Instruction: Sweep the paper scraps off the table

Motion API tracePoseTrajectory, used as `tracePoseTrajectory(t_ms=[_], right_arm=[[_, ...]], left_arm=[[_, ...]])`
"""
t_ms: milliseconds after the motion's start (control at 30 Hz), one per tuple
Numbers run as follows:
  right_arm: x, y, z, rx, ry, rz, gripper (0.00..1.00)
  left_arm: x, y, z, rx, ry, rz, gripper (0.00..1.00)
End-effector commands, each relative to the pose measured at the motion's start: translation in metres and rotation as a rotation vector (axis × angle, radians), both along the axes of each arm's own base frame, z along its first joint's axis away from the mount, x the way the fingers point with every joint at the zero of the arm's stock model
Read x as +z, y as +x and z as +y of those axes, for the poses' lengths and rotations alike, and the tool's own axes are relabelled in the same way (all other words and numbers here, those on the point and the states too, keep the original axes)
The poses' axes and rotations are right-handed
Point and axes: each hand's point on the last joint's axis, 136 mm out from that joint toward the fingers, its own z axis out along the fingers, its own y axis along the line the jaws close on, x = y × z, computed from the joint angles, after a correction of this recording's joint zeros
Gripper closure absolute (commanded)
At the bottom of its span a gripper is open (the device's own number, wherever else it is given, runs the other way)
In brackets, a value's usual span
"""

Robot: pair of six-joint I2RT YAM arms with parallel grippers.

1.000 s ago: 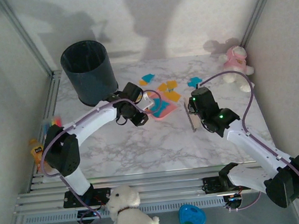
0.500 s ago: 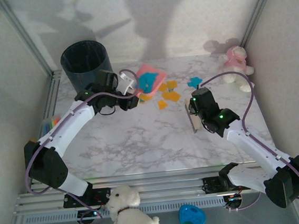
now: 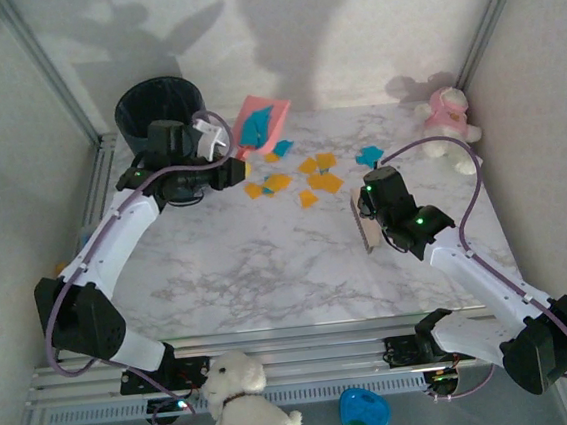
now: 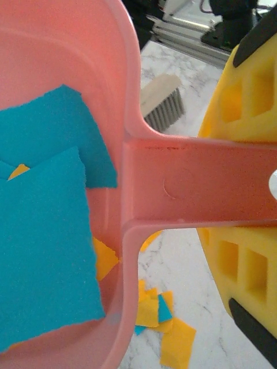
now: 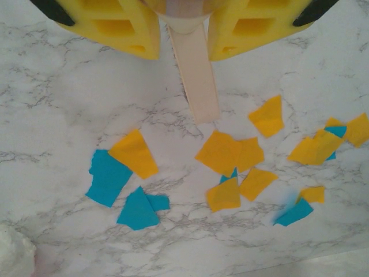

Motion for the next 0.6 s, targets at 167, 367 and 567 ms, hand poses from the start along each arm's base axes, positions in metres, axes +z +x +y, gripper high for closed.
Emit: tracePoseTrajectory(t_ms=[167,367,567], right_arm=[[0.0,0.003,0.0,-0.012,0.008,0.002,1.0],[-0.001,0.002,-0.001,-0.012,0.005,0.007,1.0],[-0.003,0.002,-0.002,-0.016,0.004,0.014,1.0]], left_arm=[[0.064,0.016,0.036,0.105,-0.18,-0.076,1.0],[0.076,0.028,0.062,0.163,-0.275,-0.037,1.0],[0.08,0.042,0.08,0.204,-0.368,0.025,1.0]])
